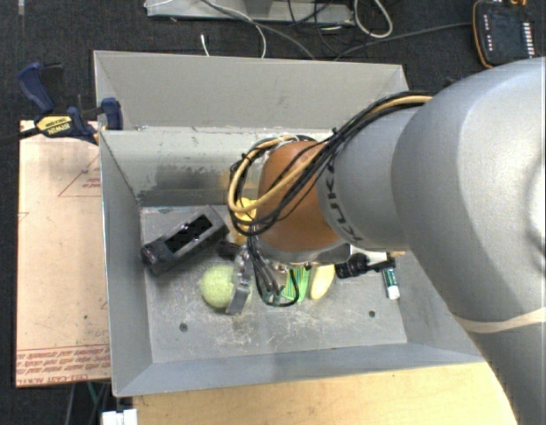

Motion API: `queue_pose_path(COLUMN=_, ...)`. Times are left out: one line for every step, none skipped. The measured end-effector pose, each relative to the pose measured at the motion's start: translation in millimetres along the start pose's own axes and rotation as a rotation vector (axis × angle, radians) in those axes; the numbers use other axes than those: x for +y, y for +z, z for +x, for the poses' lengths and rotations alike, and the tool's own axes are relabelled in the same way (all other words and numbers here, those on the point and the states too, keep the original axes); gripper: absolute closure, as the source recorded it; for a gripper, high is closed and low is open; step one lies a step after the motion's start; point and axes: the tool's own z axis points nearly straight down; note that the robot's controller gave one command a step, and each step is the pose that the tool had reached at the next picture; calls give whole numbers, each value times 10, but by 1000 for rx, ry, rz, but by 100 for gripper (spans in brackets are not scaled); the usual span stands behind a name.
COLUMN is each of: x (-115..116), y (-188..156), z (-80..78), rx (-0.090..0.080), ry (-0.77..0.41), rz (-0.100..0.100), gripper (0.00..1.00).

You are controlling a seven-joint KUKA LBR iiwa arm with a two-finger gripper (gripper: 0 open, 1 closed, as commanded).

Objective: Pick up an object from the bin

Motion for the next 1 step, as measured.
queue_pose_path(x=-11, y=-233, z=22, rx=7, ry=-1, rz=4, gripper=100)
